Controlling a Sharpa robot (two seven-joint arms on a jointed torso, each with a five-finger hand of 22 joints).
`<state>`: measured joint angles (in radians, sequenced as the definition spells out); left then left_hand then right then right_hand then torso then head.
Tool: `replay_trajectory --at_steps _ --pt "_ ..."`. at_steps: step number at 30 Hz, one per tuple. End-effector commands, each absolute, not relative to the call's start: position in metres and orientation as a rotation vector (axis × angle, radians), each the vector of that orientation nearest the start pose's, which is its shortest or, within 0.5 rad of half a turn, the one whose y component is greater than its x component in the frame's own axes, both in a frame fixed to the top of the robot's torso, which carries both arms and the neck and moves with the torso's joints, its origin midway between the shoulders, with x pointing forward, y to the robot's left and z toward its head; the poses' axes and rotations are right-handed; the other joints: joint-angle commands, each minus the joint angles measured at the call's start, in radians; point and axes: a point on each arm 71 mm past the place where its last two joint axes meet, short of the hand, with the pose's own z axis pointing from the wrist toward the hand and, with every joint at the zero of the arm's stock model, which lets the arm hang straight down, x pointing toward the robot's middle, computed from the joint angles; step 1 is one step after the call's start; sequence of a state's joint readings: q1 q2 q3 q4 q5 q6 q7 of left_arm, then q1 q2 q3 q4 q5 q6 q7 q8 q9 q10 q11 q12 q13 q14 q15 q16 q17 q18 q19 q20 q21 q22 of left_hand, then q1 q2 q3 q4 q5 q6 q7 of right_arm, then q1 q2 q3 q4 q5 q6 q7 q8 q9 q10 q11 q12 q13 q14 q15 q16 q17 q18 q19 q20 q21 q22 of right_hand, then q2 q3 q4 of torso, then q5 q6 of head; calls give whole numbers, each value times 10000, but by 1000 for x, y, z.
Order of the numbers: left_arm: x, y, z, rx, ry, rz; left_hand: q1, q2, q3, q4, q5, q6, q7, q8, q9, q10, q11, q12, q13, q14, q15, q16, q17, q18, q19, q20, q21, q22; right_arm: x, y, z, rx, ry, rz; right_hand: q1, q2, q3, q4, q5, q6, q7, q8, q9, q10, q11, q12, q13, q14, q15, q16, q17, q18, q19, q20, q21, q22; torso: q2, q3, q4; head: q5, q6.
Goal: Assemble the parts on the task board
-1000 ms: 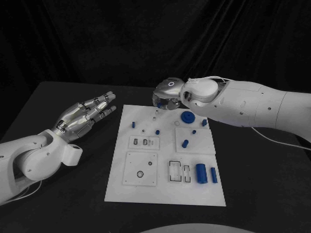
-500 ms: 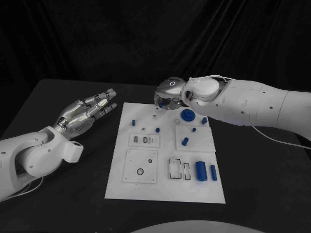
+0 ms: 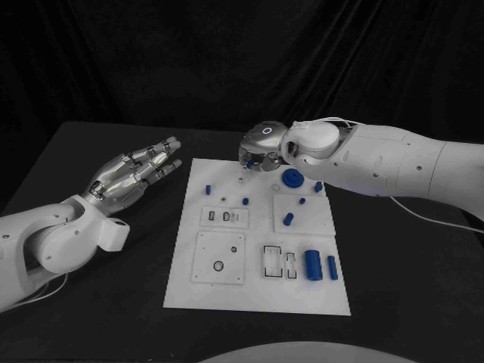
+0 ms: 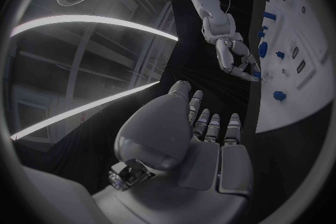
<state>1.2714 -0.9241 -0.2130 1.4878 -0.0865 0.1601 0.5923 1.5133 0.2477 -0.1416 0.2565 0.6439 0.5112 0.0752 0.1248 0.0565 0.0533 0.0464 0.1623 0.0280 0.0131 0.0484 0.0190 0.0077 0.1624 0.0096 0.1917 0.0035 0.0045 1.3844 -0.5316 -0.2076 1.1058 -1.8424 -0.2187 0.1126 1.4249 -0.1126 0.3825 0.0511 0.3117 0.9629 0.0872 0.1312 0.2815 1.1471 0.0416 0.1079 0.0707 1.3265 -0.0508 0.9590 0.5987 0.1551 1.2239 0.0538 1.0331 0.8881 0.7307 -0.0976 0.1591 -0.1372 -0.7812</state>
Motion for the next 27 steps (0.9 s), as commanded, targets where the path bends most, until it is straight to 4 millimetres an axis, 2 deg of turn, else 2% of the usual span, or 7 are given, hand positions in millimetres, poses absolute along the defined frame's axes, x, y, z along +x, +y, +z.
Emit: replay_trajectory --at_steps 1,27 --pt "469 237 -189 -8293 15462 -19375 98 2 67 -17 46 49 17 61 16 26 64 21 9 -19 54 61 14 198 -4 38 34 11 557 -146 -169 -8293 15311 3898 9 -69 33 3 -9 -44 -2 -53 -14 16 -35 -36 10 -62 -19 -40 0 -123 -13 23 50 17 -5 -5 -5 4 -11" --pt "470 236 -190 -8307 15629 -19400 105 30 110 -11 49 123 33 90 25 33 83 37 11 -10 74 72 17 198 3 46 38 14 556 -140 -170 -8329 15305 3961 -68 -63 51 75 -139 -218 3 -202 -49 37 -22 -103 24 -75 -2 -26 28 -124 -50 42 46 77 -14 -9 -16 -8 -22"
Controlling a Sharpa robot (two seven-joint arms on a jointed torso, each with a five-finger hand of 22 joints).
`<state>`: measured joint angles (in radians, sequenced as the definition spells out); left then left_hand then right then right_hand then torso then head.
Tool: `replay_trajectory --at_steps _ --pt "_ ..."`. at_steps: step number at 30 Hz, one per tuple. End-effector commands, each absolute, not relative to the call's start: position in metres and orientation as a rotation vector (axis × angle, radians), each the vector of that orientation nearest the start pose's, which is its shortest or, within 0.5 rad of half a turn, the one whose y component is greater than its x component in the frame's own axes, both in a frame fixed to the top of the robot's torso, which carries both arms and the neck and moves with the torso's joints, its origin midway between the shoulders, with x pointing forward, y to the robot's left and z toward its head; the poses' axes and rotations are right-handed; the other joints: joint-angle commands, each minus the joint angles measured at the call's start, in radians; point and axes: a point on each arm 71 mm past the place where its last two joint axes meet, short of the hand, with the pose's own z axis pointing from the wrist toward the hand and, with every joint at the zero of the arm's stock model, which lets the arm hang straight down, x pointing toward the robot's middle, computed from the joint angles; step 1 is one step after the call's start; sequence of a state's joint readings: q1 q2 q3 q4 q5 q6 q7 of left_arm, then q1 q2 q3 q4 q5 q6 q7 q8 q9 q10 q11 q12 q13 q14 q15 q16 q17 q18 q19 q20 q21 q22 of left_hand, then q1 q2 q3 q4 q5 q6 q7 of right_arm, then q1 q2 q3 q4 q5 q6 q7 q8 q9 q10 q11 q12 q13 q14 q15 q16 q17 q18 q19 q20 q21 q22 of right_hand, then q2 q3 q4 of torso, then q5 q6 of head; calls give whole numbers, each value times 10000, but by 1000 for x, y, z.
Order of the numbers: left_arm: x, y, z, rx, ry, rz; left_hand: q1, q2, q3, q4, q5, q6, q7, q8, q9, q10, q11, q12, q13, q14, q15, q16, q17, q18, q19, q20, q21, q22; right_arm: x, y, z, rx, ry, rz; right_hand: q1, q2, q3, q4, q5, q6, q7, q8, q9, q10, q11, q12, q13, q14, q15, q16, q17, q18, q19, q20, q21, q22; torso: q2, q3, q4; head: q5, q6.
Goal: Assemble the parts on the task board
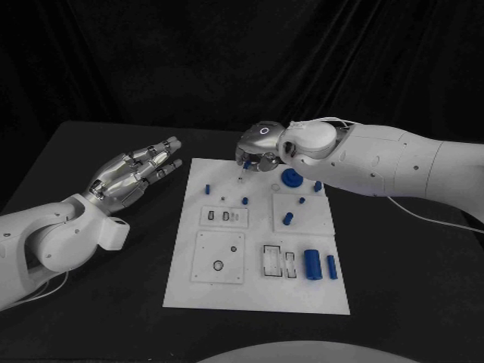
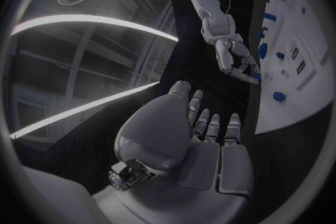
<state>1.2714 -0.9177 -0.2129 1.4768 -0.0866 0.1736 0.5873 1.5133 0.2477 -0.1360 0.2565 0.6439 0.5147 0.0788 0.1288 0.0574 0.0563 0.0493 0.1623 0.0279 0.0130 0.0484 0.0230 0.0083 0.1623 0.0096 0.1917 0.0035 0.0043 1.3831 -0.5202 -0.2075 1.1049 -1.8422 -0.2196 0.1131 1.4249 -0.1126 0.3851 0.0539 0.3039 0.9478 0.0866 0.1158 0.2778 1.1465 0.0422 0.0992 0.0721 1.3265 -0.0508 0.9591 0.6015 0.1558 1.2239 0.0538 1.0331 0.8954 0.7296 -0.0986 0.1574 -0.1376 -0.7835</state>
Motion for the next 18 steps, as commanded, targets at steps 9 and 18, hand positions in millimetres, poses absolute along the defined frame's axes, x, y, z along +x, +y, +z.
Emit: replay_trajectory --at_steps 9,18 --pt "470 236 -190 -8311 15686 -19417 106 32 60 -11 49 85 0 51 15 4 57 40 13 -8 78 34 12 199 6 48 40 17 556 -138 -174 -8350 15373 4004 -85 -75 32 62 -102 -122 11 -98 -31 31 -22 -46 10 -90 3 -40 -15 -130 -62 47 43 23 -1 -3 12 7 -10" --pt "471 236 -191 -8318 15733 -19412 107 33 69 -11 48 84 4 52 15 4 61 40 12 -7 82 35 12 199 11 51 44 20 556 -137 -176 -8321 15466 3948 -103 -100 73 87 -141 -274 -30 -226 -81 -161 -16 -201 -16 -168 17 -133 -132 -119 -127 62 -16 10 -2 -5 5 4 -4"
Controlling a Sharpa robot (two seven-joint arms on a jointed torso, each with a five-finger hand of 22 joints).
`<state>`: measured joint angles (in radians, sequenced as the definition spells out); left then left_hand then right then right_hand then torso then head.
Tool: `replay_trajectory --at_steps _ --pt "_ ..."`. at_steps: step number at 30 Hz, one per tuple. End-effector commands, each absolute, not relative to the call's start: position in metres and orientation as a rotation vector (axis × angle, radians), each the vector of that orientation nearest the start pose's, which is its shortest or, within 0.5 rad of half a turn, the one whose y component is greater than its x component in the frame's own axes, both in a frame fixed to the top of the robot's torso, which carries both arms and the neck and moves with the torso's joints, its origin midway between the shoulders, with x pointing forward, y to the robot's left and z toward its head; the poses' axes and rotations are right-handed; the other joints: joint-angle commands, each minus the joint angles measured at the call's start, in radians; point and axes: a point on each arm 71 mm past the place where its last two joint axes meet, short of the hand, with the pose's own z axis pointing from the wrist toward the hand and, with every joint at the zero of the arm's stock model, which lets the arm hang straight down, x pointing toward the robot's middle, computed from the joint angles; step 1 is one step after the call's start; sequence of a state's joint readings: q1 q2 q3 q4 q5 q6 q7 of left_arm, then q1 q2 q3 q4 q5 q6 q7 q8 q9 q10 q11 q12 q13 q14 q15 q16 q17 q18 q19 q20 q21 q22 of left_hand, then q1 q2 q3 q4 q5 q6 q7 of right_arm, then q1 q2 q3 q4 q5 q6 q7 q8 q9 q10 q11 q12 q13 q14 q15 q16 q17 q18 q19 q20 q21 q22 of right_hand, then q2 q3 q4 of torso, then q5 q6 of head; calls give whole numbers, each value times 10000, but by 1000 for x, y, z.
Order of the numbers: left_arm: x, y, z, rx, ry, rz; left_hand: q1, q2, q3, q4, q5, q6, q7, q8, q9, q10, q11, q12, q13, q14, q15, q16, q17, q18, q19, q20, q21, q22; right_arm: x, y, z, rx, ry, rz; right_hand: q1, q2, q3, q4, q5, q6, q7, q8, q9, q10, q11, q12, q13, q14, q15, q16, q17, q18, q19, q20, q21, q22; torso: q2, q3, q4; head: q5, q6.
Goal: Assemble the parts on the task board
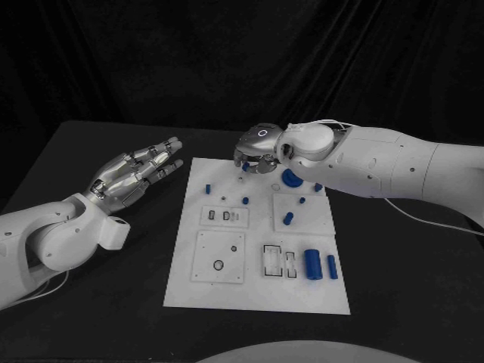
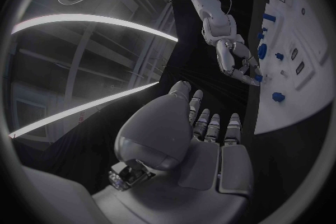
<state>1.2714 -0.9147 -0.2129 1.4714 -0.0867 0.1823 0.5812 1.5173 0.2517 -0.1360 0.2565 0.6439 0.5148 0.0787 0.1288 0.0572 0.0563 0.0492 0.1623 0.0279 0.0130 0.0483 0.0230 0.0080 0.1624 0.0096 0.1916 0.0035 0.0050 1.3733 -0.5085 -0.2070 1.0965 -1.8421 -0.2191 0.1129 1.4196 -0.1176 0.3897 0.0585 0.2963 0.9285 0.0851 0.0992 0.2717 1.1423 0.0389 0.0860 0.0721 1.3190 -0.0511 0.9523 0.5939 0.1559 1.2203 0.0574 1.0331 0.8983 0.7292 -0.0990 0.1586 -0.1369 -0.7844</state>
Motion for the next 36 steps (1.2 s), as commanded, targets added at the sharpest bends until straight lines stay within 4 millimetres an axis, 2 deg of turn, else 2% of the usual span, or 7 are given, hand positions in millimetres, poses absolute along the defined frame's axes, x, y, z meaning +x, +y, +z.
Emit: replay_trajectory --at_steps 1,22,27,33,35,36 --pt "471 236 -191 -8317 15736 -19413 68 -5 75 -11 48 91 6 56 18 3 64 37 12 -7 85 34 14 199 14 54 45 14 556 -137 -176 -8309 15477 3932 -59 -69 45 51 -71 -183 -38 -133 -49 -255 20 -148 -27 -145 28 -123 -123 -112 -137 33 -61 -40 2 0 -7 -3 5" --pt "471 237 -192 -8373 15852 -19330 98 93 223 -3 50 152 39 96 25 27 99 80 19 10 121 62 22 200 45 99 65 28 559 -138 -177 -7987 15638 3529 15 40 217 45 46 -376 -50 -281 -111 -724 77 -215 -25 -380 69 -383 -426 -83 -338 67 -239 -90 -4 1 -13 2 13" --pt "471 237 -192 -8386 15891 -19313 102 104 246 -2 52 162 42 102 26 31 104 85 20 11 123 62 22 200 49 106 68 30 559 -138 -177 -7958 15611 3513 -67 -8 208 55 9 -509 -74 -324 -150 -1355 142 -256 -63 -440 126 -473 -524 -68 -410 113 -318 -63 2 -1 -8 -6 8" --pt "471 238 -192 -8401 15917 -19284 113 148 317 8 51 181 51 117 28 38 114 96 21 15 132 67 23 198 53 122 70 31 558 -138 -177 -7982 15513 3596 -166 20 126 100 -124 -616 -137 -334 -179 -1683 144 -240 -58 -426 134 -467 -506 -65 -418 138 -355 -26 -2 -3 -14 -3 -2" --pt "471 238 -192 -8406 15923 -19272 114 156 329 10 51 175 52 116 27 37 116 93 20 15 133 68 23 198 53 124 70 31 558 -138 -176 -7977 15462 3623 -190 24 70 101 -227 -717 -230 -348 -203 -1808 151 -237 -55 -422 142 -472 -510 -60 -409 141 -366 0 3 -4 -18 -1 3" --pt "471 238 -192 -8408 15926 -19268 114 156 329 10 51 175 52 116 27 37 116 93 20 15 133 68 23 198 53 124 70 31 558 -139 -176 -7970 15433 3634 -237 26 -27 115 -415 -816 -331 -348 -227 -1975 160 -235 -56 -420 151 -485 -524 -60 -412 155 -403 4 3 -4 -18 -1 3"
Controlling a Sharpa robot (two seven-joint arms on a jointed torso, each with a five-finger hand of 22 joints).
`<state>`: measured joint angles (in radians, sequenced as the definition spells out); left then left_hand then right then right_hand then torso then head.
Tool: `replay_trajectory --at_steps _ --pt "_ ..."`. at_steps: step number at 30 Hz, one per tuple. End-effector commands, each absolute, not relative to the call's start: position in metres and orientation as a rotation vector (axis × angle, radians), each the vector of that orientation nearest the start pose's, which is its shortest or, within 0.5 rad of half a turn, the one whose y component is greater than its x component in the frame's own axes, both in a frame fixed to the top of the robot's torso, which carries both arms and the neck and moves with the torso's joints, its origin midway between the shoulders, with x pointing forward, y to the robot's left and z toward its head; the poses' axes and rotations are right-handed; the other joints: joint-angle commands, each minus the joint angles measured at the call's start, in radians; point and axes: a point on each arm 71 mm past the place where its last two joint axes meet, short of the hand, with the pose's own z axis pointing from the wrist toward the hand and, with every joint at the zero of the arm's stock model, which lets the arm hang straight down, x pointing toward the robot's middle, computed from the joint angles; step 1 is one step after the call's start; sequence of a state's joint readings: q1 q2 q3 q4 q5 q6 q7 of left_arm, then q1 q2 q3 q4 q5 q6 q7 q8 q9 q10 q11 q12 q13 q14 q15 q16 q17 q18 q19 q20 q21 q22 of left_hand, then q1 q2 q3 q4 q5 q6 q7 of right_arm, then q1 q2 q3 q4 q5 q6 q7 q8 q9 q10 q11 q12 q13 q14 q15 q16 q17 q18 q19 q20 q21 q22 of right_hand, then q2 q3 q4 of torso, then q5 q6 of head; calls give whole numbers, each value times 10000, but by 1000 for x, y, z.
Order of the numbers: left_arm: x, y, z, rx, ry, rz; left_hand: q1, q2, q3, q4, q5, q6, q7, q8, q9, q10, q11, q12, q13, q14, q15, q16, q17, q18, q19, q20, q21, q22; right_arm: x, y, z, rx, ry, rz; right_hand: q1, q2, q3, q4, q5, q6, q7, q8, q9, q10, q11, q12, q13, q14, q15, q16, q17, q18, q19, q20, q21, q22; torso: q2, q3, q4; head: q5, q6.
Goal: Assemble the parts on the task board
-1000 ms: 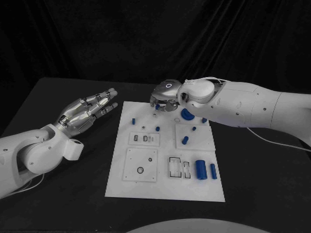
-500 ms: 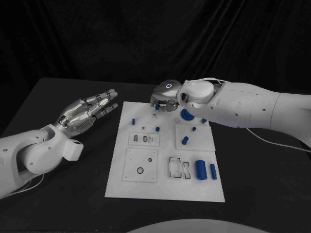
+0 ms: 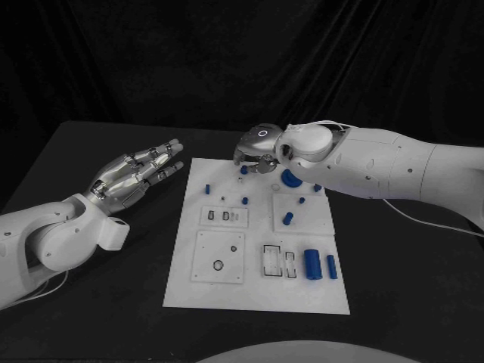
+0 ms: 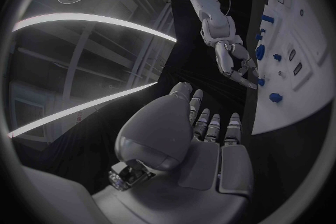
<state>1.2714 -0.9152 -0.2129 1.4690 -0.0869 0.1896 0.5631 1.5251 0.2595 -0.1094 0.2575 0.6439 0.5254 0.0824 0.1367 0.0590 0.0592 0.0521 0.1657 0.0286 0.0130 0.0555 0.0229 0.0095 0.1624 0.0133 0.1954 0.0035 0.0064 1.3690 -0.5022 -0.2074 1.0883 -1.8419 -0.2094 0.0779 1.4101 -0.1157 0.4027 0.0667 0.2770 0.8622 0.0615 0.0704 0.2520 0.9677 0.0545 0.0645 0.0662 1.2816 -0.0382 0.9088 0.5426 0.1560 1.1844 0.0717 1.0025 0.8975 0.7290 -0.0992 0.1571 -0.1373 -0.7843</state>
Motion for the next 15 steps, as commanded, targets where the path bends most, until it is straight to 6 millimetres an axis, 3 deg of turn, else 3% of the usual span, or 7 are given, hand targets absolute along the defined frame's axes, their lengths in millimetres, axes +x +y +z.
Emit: replay_trajectory --at_steps 1,2,3,5,9,15 --pt "471 238 -192 -8411 15927 -19262 35 77 62 0 51 69 16 38 9 8 87 59 12 15 61 68 8 198 15 87 70 17 558 -139 -176 -7960 15400 3643 -171 14 -218 43 -334 -237 -127 -69 -50 -381 8 -31 -8 -53 29 -69 -31 -56 -58 17 -126 6 4 -1 -2 7 4" --pt "471 238 -192 -8412 15928 -19260 35 77 62 0 51 69 16 38 9 8 87 59 12 15 61 68 8 198 15 87 70 17 558 -140 -176 -7947 15371 3648 -201 14 -294 50 -453 -360 -154 -80 -82 -552 8 -36 -16 -54 32 -75 -36 -55 -57 24 -149 8 3 0 -4 17 6" --pt "471 238 -192 -8416 15929 -19255 35 77 62 0 51 69 16 38 9 8 87 59 12 15 61 68 8 198 15 87 70 17 558 -141 -175 -7923 15316 3657 -345 20 -594 105 -844 -757 -305 -75 -216 -1017 -5 -19 -10 -103 31 -159 -132 -39 -91 38 -280 -46 3 1 -5 24 8" --pt "471 239 -192 -8425 15925 -19240 35 77 62 0 51 69 16 38 9 8 87 59 12 15 61 68 8 198 15 87 70 17 558 -145 -174 -7868 15175 3685 -414 41 -732 138 -985 -873 -337 -75 -266 -1146 10 -15 -5 -128 45 -197 -175 -34 -106 45 -343 -70 3 1 -5 32 14" --pt "471 241 -192 -8450 15908 -19192 35 77 62 0 51 69 16 38 9 8 87 59 12 15 61 68 8 198 15 87 70 17 556 -156 -167 -7644 14829 3740 -564 114 -1130 242 -1299 -925 -148 -24 -371 -1119 -32 116 58 -146 34 -224 -194 -18 -105 52 -500 -103 0 8 -3 41 73" --pt "470 244 -192 -8493 15874 -19110 38 86 81 2 45 71 17 40 9 10 89 65 13 17 63 72 9 197 17 89 70 17 545 -182 -146 -6898 14470 3861 -444 236 -1343 260 -1275 -765 116 32 -445 -297 -66 652 264 -255 12 -305 -222 34 -244 23 -872 -320 -4 15 -8 0 128"
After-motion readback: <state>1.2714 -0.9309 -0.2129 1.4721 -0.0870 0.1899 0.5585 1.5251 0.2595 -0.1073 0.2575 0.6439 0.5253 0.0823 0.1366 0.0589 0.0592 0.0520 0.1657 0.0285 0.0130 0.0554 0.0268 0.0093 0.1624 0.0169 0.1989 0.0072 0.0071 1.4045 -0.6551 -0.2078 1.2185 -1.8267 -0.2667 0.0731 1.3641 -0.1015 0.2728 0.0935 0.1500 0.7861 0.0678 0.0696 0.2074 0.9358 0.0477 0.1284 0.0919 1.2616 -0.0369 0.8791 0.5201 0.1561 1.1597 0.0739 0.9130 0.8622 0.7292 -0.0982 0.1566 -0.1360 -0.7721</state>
